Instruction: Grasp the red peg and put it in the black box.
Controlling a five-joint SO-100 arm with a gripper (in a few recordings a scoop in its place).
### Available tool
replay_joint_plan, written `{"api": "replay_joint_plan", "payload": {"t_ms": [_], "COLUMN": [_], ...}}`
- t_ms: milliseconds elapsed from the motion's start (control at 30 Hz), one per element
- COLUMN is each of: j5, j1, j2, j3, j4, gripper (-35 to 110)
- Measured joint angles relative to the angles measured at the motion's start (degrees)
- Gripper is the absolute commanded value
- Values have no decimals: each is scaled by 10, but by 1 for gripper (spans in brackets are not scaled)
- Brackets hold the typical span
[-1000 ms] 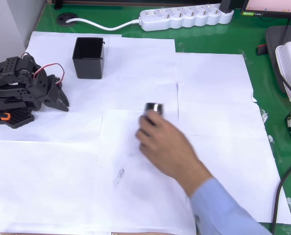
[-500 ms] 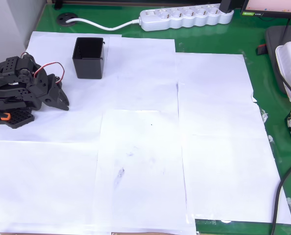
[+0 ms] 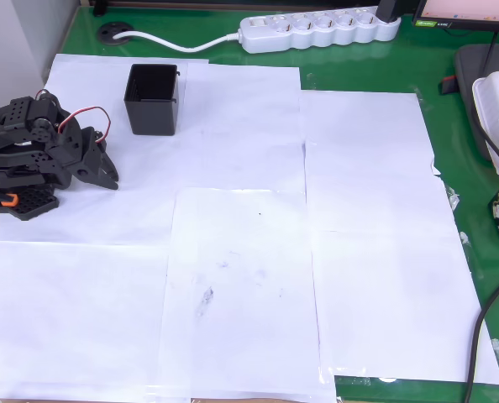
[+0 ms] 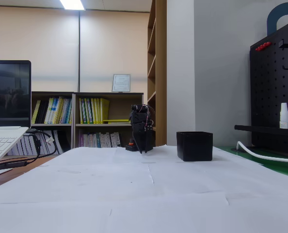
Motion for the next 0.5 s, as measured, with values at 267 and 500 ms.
{"api": "replay_joint_plan", "payload": {"t_ms": [267, 500], "j5": [0, 0], "j1": [-16, -25], "j2": [0, 0], "j3": [0, 0], "j4": [0, 0], "gripper": [1, 1]}}
